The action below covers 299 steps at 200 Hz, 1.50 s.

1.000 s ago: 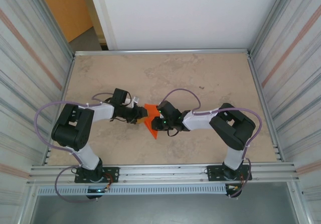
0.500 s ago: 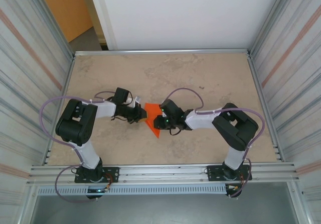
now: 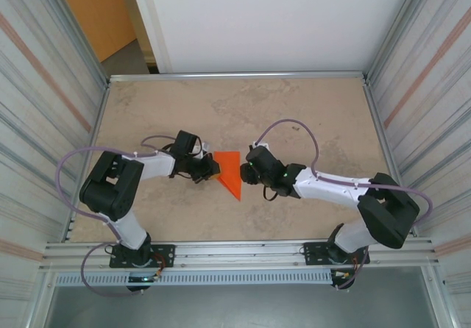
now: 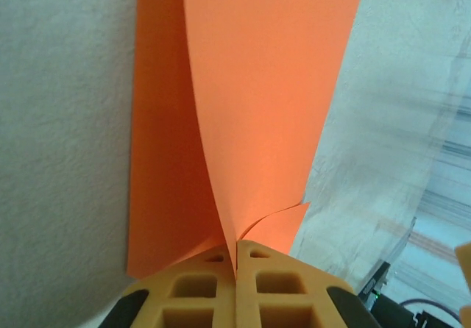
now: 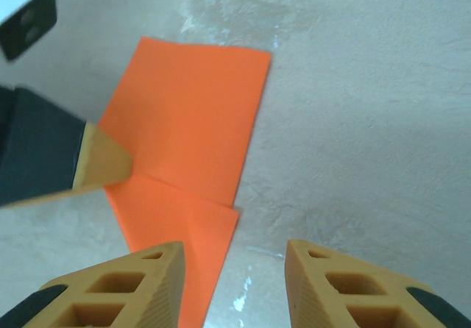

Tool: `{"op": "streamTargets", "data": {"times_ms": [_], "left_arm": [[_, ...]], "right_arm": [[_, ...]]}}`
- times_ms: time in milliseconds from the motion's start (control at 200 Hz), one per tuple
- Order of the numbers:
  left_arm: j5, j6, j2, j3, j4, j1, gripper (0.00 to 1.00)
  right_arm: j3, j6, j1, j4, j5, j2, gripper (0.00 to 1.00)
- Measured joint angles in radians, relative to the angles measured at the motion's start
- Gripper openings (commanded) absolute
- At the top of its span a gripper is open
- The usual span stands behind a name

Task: Fold a paper plane with a square sheet of paper (pick it up from the middle)
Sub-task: Fourth fold the wing at the center of the table.

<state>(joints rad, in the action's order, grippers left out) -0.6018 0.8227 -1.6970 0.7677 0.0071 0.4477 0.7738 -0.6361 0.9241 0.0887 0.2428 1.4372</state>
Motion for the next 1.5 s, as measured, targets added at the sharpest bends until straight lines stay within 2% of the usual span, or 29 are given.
{"op": "streamTargets", "data": {"times_ms": [165,346,596,1123,1498], "left_arm": [[0.096,0.1,0.006,0.004,0.001,0.059,0.05],[0.158,0.153,0.026,0.029,-0.03,0.066,0.05],[0.176,0.178,0.033,0.047,-0.059,0.072,0.06],[0.178,0.182,0.033,0.063,-0.093,0.072,0.06],[0.177,0.181,0.033,0.069,-0.108,0.072,0.07]], "right_arm": [[0.001,0.115,0.097,-0.003,0.059,0.033,0.39],[0.012,0.172,0.154,-0.016,0.079,0.16,0.4],[0.039,0.182,0.154,-0.056,0.079,0.243,0.4],[0.085,0.201,0.142,-0.096,0.094,0.32,0.38],[0.087,0.201,0.142,-0.098,0.125,0.326,0.31]]}}
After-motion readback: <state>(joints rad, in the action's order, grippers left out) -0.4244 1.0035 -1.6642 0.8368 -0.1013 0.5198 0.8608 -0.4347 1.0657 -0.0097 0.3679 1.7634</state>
